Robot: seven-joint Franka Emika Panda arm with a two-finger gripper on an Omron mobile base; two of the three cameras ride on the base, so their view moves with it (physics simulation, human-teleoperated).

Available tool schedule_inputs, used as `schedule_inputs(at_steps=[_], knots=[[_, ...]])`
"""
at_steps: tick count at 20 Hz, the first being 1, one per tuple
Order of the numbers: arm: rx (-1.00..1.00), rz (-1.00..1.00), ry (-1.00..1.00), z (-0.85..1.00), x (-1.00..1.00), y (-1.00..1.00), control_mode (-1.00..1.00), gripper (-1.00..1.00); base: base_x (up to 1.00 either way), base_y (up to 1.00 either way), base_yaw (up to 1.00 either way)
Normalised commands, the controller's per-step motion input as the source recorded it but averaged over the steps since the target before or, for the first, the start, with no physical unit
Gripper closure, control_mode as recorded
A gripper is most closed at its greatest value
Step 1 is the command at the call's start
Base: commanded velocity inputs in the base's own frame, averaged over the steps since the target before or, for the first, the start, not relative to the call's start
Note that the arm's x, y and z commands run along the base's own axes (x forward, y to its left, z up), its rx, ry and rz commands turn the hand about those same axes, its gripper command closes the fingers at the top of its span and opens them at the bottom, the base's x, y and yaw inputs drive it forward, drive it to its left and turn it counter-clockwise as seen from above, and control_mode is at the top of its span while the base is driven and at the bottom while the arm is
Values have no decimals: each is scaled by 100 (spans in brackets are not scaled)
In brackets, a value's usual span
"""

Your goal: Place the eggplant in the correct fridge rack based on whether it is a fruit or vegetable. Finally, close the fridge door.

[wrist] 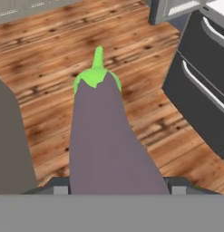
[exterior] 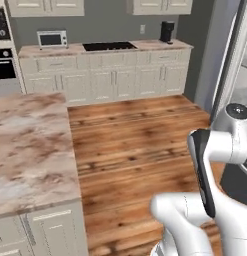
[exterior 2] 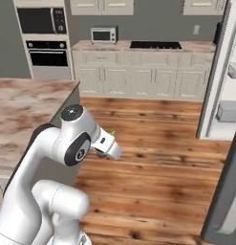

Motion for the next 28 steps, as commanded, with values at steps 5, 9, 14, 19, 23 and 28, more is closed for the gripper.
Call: schedule_inputs(at_steps=[5, 9, 14, 19, 23, 28], knots=[[0, 0, 0, 0, 0, 0, 100, 100, 100, -53, 0], [0, 0, 0, 0, 0, 0, 100, 100, 86, -53, -1], [0, 0, 0, 0, 0, 0, 100, 100, 38, -29, -38], [0, 0, 0, 0, 0, 0, 100, 100, 27, -2, -51], [0, 0, 0, 0, 0, 0, 100, 100, 42, 0, -48], [0, 0, 0, 0, 0, 0, 100, 100, 54, 0, -44]])
